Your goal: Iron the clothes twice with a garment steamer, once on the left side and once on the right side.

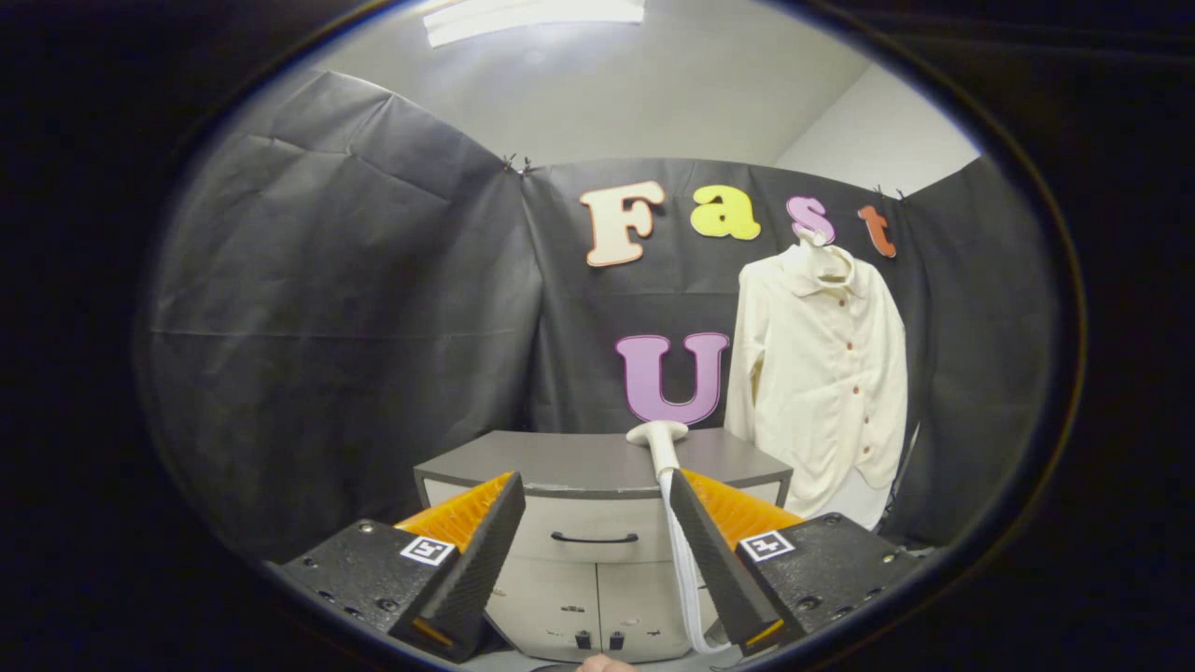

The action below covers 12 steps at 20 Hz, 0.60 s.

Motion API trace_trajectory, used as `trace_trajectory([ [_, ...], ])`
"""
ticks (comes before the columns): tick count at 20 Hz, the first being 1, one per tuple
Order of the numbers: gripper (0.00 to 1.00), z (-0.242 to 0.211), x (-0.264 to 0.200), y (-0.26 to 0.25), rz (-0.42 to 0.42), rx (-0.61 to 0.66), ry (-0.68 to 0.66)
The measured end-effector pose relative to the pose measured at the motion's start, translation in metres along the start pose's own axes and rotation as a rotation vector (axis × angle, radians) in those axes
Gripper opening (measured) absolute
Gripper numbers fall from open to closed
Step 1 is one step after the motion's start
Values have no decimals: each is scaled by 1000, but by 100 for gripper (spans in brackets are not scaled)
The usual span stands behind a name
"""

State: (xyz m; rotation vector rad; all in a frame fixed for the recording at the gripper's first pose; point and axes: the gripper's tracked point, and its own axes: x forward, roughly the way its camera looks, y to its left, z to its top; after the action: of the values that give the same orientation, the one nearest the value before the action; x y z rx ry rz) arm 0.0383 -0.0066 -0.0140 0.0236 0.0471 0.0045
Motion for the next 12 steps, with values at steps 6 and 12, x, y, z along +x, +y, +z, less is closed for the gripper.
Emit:
trace_trajectory([
  [6,95,-20,54,-18,-14,2,58],
  [12,95,-38,109,-38,-26,59,106],
])
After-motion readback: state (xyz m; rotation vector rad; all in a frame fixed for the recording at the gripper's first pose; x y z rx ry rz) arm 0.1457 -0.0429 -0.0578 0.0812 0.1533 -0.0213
